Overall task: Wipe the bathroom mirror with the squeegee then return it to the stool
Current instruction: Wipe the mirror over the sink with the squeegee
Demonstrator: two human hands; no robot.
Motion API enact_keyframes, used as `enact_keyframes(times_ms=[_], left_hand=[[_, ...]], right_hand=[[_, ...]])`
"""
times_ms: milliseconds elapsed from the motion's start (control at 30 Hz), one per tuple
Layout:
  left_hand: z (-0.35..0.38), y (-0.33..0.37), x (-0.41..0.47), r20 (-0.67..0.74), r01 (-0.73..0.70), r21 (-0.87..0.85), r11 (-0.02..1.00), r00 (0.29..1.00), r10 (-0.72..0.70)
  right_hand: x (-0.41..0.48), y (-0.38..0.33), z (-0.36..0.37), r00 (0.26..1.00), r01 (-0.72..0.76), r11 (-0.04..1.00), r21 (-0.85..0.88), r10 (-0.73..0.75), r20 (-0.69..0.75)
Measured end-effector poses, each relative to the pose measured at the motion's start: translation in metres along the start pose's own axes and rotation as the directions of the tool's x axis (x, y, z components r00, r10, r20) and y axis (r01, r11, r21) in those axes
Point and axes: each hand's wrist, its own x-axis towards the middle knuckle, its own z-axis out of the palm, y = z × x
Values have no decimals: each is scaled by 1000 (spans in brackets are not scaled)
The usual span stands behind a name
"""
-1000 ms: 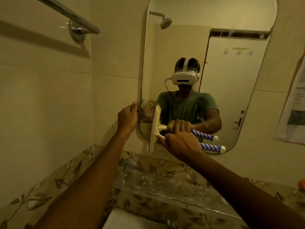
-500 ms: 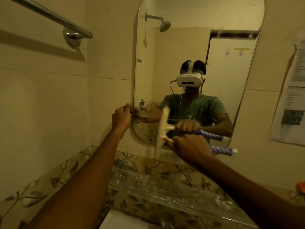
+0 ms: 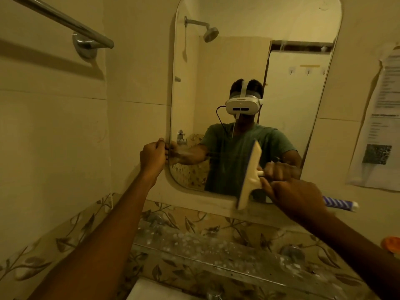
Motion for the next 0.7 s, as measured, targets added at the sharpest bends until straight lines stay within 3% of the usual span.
enact_keyframes(times_ms=[67,200,300,433,567,700], left_hand=[[-1,0,1,14,28,-23,999,1000,-27],[-3,4,1,31,60,-46,997,998,-58],[-2,4,0,34,70,-56,996,997,-69],[-2,1,0,30,48,-43,998,998,-46],[1,1,1,-6,9,22,1000,1000,-8],[1,-1,3,-15,-28,87,996,999,30]], right_hand=[[-6,1,-9,1000,-20,999,-29,20,-4],[23,-52,-19,993,115,991,65,-112,-40],[64,-118,-13,970,235,972,19,-234,-60],[97,-163,-8,963,268,963,-34,-269,-31],[77,-110,-4,981,192,981,-13,-192,-16],[31,-18,-1,998,63,992,-112,-66,-24]])
